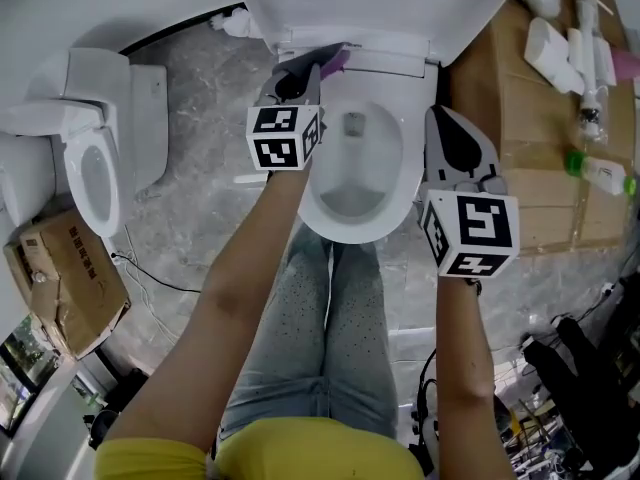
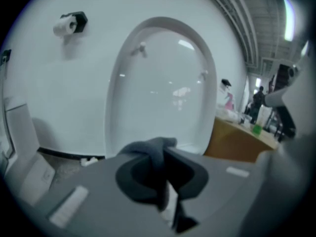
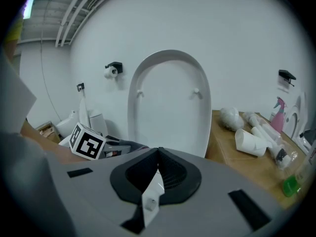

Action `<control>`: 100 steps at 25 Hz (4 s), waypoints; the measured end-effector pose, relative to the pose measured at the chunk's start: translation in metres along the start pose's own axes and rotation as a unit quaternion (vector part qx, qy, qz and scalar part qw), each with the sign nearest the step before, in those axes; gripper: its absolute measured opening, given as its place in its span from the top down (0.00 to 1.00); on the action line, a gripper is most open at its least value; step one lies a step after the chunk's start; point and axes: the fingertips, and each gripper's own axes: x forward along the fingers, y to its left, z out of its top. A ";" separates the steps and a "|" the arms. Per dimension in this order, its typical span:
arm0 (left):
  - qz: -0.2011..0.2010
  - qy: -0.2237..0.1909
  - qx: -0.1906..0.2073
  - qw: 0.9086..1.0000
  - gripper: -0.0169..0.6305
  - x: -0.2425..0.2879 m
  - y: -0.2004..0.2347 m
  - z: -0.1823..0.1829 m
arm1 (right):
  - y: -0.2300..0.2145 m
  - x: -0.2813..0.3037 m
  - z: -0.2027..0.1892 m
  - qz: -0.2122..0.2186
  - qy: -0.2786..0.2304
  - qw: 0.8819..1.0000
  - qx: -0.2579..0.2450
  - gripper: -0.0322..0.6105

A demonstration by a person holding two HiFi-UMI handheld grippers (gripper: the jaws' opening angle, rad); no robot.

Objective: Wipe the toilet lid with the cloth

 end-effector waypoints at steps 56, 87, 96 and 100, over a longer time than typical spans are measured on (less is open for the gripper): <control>-0.075 -0.221 0.071 0.970 0.95 -0.294 -0.150 0.247 | 0.062 -0.200 0.158 -0.003 -0.112 0.991 -0.075 0.93; -0.076 -0.271 0.071 0.957 0.95 -0.325 -0.136 0.323 | 0.071 -0.194 0.230 0.042 -0.141 0.981 -0.130 0.92; -0.071 -0.267 0.059 0.959 0.95 -0.298 -0.120 0.348 | 0.058 -0.161 0.250 0.068 -0.135 0.977 -0.150 0.92; -0.067 -0.264 0.055 0.961 0.95 -0.284 -0.114 0.354 | 0.055 -0.142 0.254 0.085 -0.128 0.973 -0.170 0.92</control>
